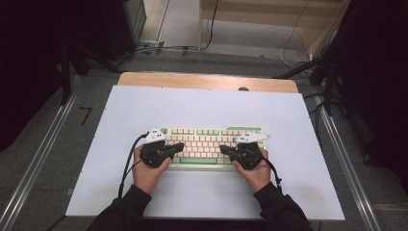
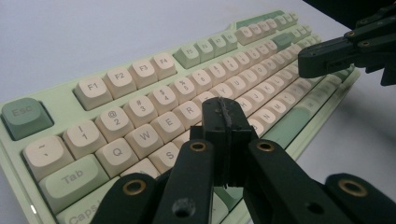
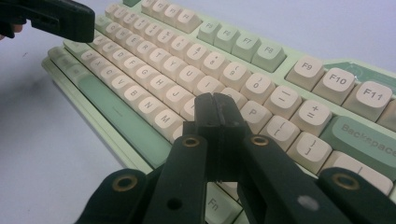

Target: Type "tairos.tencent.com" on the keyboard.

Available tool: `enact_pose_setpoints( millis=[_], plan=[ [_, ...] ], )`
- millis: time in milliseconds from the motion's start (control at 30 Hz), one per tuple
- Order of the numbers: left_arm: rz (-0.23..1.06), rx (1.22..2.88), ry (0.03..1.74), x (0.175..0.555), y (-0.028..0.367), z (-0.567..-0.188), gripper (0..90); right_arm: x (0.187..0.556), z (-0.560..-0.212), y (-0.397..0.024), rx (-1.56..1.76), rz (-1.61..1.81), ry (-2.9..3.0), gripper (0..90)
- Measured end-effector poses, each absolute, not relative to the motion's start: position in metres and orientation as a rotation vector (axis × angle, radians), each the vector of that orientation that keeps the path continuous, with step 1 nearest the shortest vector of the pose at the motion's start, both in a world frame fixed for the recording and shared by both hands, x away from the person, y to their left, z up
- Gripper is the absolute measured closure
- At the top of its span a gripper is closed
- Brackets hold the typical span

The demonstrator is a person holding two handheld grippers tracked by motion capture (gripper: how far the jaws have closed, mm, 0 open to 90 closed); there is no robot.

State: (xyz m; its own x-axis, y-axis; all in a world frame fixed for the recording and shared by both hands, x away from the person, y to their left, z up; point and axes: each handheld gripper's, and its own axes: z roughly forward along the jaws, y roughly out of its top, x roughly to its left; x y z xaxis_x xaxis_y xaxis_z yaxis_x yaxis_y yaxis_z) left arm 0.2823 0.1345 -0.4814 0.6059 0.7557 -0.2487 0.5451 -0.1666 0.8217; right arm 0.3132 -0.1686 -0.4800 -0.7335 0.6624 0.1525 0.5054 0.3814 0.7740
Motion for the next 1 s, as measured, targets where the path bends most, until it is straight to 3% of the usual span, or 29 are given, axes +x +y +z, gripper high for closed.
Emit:
enact_pose_setpoints(
  millis=[1000],
  plan=[
    [0.254, 1.923, 1.051, 0.284, 0.121, -0.494, 90.0, 0.318, -0.48, -0.164, 1.051, 1.275, 2.45, 88.0]
  ],
)
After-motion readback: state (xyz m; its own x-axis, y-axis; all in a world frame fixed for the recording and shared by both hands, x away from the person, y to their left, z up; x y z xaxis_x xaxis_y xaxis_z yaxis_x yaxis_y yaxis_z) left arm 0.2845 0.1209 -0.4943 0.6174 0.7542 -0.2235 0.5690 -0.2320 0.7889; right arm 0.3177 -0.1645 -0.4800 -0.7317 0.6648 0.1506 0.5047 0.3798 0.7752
